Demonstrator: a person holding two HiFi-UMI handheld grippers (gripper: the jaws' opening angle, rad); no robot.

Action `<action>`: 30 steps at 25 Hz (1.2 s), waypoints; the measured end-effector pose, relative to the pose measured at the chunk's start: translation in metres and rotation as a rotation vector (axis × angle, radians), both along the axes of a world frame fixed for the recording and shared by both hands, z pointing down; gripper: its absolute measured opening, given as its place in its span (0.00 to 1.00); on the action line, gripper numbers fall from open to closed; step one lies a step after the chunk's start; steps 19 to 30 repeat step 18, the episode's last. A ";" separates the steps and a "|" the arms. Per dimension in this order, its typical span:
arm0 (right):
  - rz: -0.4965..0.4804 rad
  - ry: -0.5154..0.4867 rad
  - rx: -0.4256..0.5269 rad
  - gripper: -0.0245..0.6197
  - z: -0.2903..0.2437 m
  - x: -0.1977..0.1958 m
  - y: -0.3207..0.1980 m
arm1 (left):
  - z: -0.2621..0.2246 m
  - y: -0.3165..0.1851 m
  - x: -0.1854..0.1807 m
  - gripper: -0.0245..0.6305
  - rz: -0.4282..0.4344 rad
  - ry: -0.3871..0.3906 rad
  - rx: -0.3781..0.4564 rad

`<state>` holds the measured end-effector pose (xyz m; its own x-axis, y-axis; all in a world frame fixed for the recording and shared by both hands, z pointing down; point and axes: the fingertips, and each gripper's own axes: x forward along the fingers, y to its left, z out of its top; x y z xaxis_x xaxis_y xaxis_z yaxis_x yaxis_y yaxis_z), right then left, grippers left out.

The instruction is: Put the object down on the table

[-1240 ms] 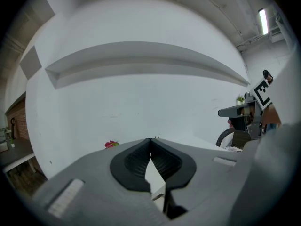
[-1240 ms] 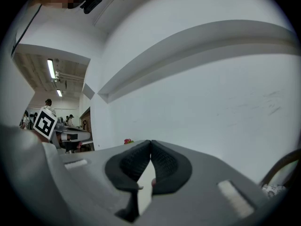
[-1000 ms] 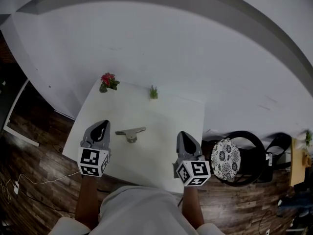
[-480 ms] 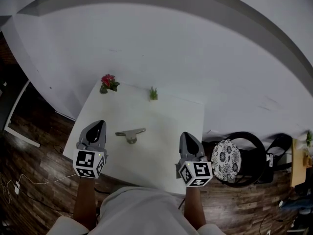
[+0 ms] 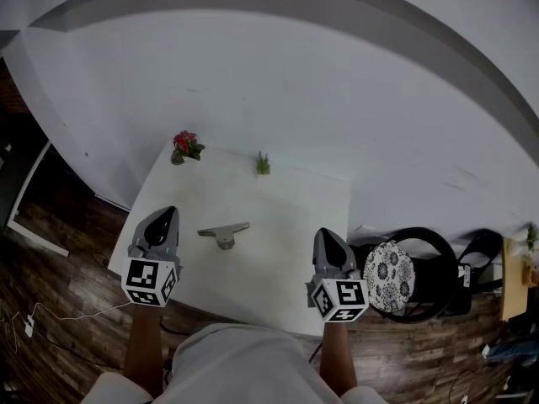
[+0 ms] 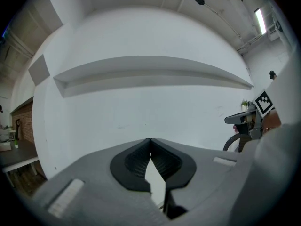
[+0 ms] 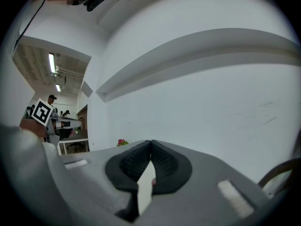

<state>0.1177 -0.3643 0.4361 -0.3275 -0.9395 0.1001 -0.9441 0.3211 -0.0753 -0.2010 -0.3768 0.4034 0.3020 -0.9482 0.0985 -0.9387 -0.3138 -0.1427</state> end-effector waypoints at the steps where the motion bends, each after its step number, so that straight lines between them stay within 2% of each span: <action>1: -0.002 0.002 0.003 0.04 -0.001 0.000 0.000 | -0.001 -0.001 0.000 0.05 0.003 -0.004 0.005; 5: -0.013 0.016 0.020 0.04 -0.006 -0.001 -0.003 | -0.005 -0.005 0.002 0.05 0.019 -0.019 0.016; 13: -0.004 0.011 0.052 0.04 -0.018 0.003 -0.005 | -0.007 -0.009 -0.003 0.05 0.030 0.005 0.011; 18: -0.003 0.036 0.057 0.04 -0.020 0.007 -0.008 | -0.006 -0.012 -0.005 0.05 0.037 0.030 0.011; 30: -0.003 0.036 0.057 0.04 -0.020 0.007 -0.008 | -0.006 -0.012 -0.005 0.05 0.037 0.030 0.011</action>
